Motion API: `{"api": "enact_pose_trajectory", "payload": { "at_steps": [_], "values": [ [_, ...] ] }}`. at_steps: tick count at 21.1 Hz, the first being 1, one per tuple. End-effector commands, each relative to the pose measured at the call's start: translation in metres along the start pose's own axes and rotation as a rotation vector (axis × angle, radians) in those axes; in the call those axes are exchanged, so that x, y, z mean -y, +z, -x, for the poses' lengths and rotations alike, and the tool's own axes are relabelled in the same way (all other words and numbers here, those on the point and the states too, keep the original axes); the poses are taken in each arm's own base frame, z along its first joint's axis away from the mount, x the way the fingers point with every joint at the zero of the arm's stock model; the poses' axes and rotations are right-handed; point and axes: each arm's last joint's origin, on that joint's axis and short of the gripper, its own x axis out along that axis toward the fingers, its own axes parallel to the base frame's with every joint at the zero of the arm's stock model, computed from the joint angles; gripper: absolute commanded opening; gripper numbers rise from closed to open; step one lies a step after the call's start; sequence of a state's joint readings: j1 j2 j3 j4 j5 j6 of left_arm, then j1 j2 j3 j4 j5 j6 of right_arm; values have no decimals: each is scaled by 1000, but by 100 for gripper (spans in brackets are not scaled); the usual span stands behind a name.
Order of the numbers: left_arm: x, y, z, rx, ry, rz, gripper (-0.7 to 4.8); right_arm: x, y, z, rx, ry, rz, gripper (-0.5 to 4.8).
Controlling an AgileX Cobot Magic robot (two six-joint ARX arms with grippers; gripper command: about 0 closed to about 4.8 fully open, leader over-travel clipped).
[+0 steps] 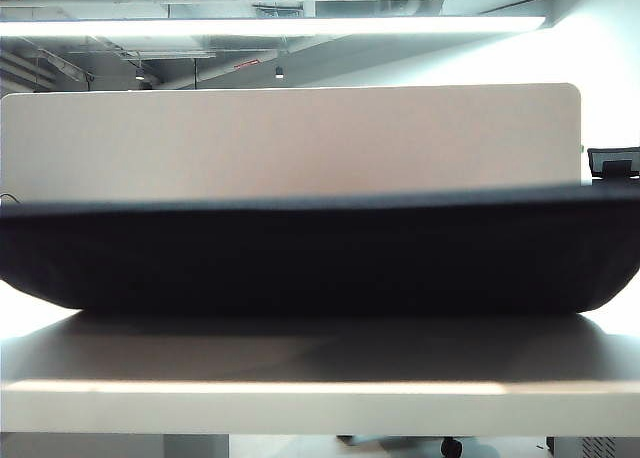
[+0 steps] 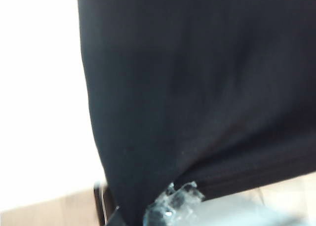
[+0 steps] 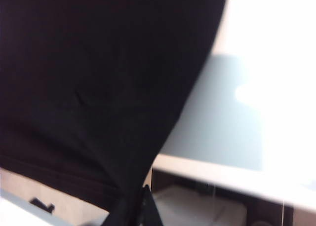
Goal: Fold the bottom side of the T-shirt horizontally towards the center, about one-third of the way, then fold the sleeve back towards the center, creating a straight line along the edge of the T-shirt, and finally fold the bottom of the T-shirt up towards the top, creating a neat rectangle.
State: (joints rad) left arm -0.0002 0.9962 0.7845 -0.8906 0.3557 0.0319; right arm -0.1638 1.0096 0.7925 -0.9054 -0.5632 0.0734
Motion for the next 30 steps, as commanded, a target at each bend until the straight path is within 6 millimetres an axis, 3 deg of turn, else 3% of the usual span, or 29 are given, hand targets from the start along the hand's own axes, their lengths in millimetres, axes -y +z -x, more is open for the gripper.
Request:
{"api": "enact_pose_trajectory", "payload": {
  "at_steps": [1, 4, 11, 17, 24, 30],
  "values": [
    [-1, 29, 1, 107, -4, -17, -6, -4, 28, 4, 107, 8, 22, -7],
    [-5, 61, -6, 176, -3, -39, -6, -2, 56, -4, 145, 21, 28, -7],
    [-25, 141, -54, 301, -7, -37, -6, 13, 138, -53, 205, 59, 54, -6],
    [-38, 171, -86, 353, -16, -8, -6, 5, 182, -96, 226, 74, 128, -6],
    [-53, 195, -124, 417, -32, 32, -6, 11, 207, -137, 268, -7, 145, -6],
    [-58, 207, -147, 414, -38, 25, -6, 18, 215, -147, 351, -67, 153, -7]
  ]
}}
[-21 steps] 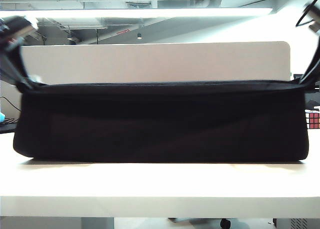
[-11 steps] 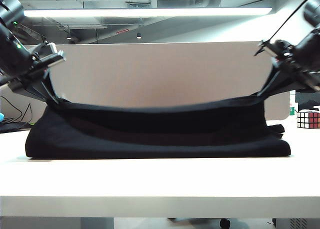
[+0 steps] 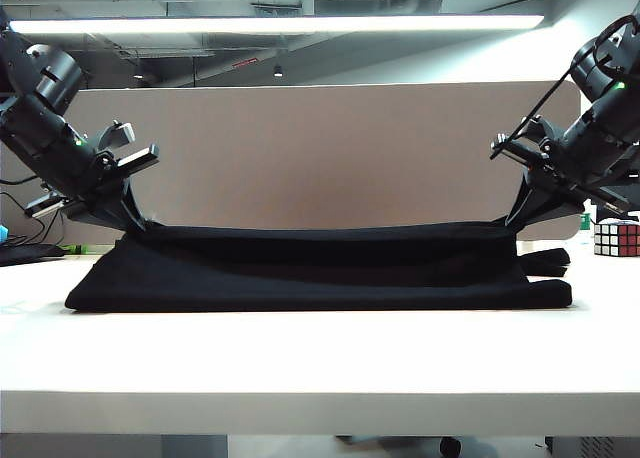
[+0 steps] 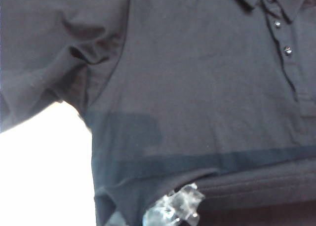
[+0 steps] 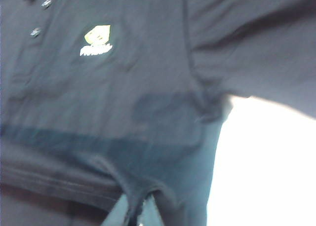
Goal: Fold the bottom side of the T-shirt horizontally towards the center, about one-third of the way, then fold the sleeve back towards the center, creating a straight line along the edge of the T-shirt, and finally fold the bottom of the T-shirt up towards the top, creating a neat rectangle.
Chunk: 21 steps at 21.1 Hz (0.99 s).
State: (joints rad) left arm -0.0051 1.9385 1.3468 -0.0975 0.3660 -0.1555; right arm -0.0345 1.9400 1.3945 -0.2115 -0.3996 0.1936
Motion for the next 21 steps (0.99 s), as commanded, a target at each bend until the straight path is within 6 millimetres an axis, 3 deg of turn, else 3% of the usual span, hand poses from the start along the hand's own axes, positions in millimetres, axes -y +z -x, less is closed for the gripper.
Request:
{"api": "enact_pose_trajectory", "payload": {
  "at_steps": [1, 7, 8, 9, 11, 12, 16, 17, 18, 21],
  "values": [
    [0, 2, -7, 38, -7, -16, -6, 0, 8, -1, 78, -21, 11, -6],
    [-3, 2, -16, 89, -14, -39, 1, 7, 8, -16, 120, -27, 30, 3],
    [-3, 3, -16, 94, -14, -49, 41, 7, 9, -18, 135, -33, 36, 73],
    [-3, 3, -16, 99, -12, -69, 127, 7, 12, -17, 166, -32, 47, 233],
    [-7, 4, -14, 98, -4, -62, 128, 7, 13, -17, 180, -28, 53, 244],
    [-10, 3, -12, 87, 1, -54, 154, 7, 13, -15, 172, -26, 50, 245],
    [-47, 6, 8, 57, -15, 92, 193, 20, 18, 12, 136, -59, -12, 244],
    [-55, 6, 12, 56, -14, 132, 194, 28, 19, 21, 122, -59, -65, 244],
    [-63, 6, 16, 60, 2, 140, 250, 43, 21, 30, 135, -75, -90, 244],
    [-72, 6, 21, 66, 20, 161, 270, 74, 26, 30, 168, -69, -140, 247]
  ]
}}
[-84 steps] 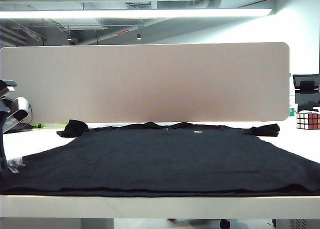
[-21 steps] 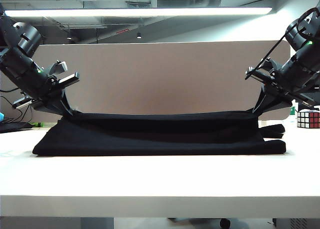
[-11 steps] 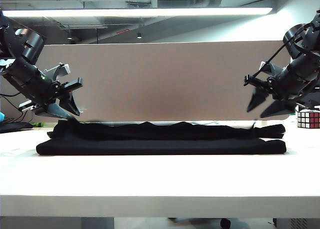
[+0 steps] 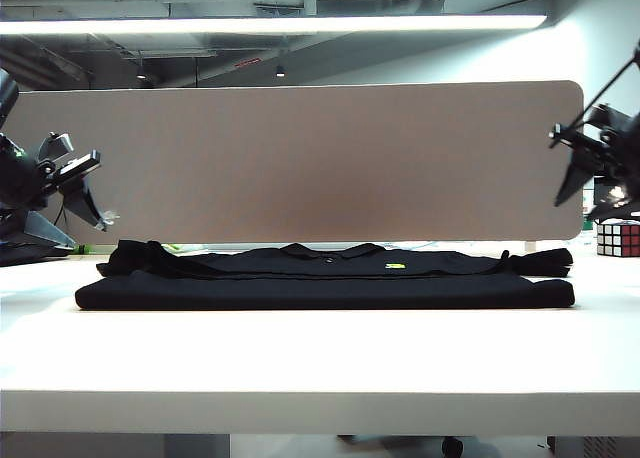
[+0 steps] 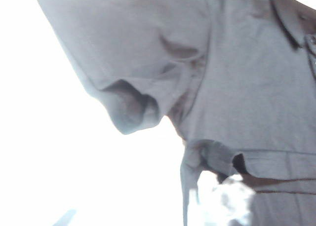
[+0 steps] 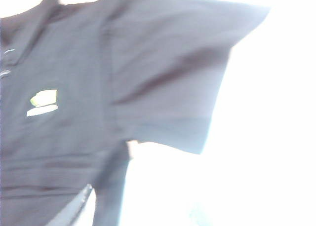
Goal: Fold the bottom side of the T-shirt horizontally towards the center, about one-third of the way, then fold the sleeve back towards the center, creating a straight line along the edge of the T-shirt, and finally fold the bottom of the T-shirt up towards the top, creating a neat rectangle.
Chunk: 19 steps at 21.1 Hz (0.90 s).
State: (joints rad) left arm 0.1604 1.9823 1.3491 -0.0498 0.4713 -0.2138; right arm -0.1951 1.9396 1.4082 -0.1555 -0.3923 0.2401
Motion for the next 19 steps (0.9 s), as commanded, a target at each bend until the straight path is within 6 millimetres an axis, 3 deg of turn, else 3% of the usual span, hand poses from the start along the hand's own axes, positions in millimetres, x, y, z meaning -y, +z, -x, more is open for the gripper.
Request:
{"api": "enact_pose_trajectory", "payload": {
  "at_steps": [1, 5, 8, 13, 19],
  "values": [
    [-4, 5, 6, 16, 9, 11, 311, 17, 7, -7, 13, 61, -39, 262],
    [-8, 10, 0, 92, 17, -25, 318, 25, 2, -26, 12, 60, -63, 267],
    [-26, 16, -9, 58, 14, 14, 319, 29, -3, -39, -4, 60, -119, 267],
    [-41, 30, -25, -7, -1, 67, 346, 35, 1, -44, -6, 52, -129, 267],
    [-45, 44, -42, 4, -30, 86, 346, 39, 13, -56, 6, 52, -130, 267]
  ]
}}
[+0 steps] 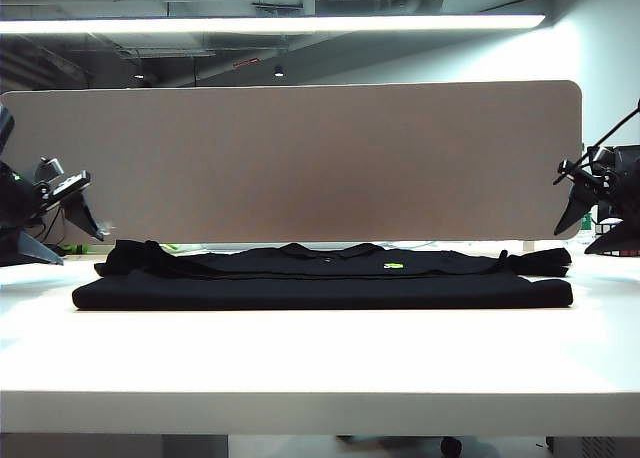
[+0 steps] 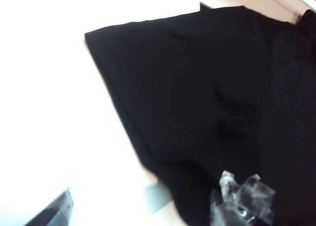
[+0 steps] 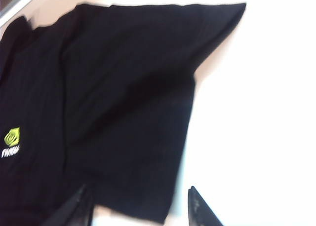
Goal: Fold the bottom side of the T-shirt horizontally towards the center, about one-third of the way, then fold the sleeve back towards the center, creating a straight line along the edge of the T-shirt, and finally fold the bottom of the T-shirt up towards the top, creating a neat rectangle.
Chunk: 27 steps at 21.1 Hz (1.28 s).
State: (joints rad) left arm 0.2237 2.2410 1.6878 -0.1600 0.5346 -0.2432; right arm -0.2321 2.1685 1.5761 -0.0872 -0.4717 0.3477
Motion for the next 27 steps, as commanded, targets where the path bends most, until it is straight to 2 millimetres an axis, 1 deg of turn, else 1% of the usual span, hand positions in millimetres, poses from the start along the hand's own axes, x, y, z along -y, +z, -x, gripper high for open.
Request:
{"api": "enact_pose_trajectory", "payload": {
  "at_steps": [1, 6, 8, 11, 14, 15, 17, 21, 27],
  "values": [
    [2, 9, -4, 17, -18, 4, 345, 1, 7, -6, 0, -3, -14, 267],
    [-1, 14, -10, 31, -17, -3, 345, 5, 13, -17, -29, -16, -44, 266],
    [-5, 15, -18, 26, -17, 5, 345, 7, 18, -23, -33, -25, -48, 266],
    [-9, 13, -25, -2, -16, 23, 345, 8, 20, -27, -28, -40, -62, 266],
    [-7, 11, -31, -31, -37, 30, 345, 8, 17, -32, -48, -42, -71, 266],
    [-3, 9, -34, -38, -45, 24, 345, 9, 14, -34, -63, -43, -77, 266],
    [-1, 7, -36, -47, -64, 23, 344, 9, 10, -37, -86, -43, -85, 266],
    [5, 5, -39, -65, -91, 20, 342, 4, 2, -43, -134, -44, -90, 266],
    [9, 3, -42, -74, -106, 17, 341, -7, -2, -48, -144, -18, -74, 266]
  ]
}}
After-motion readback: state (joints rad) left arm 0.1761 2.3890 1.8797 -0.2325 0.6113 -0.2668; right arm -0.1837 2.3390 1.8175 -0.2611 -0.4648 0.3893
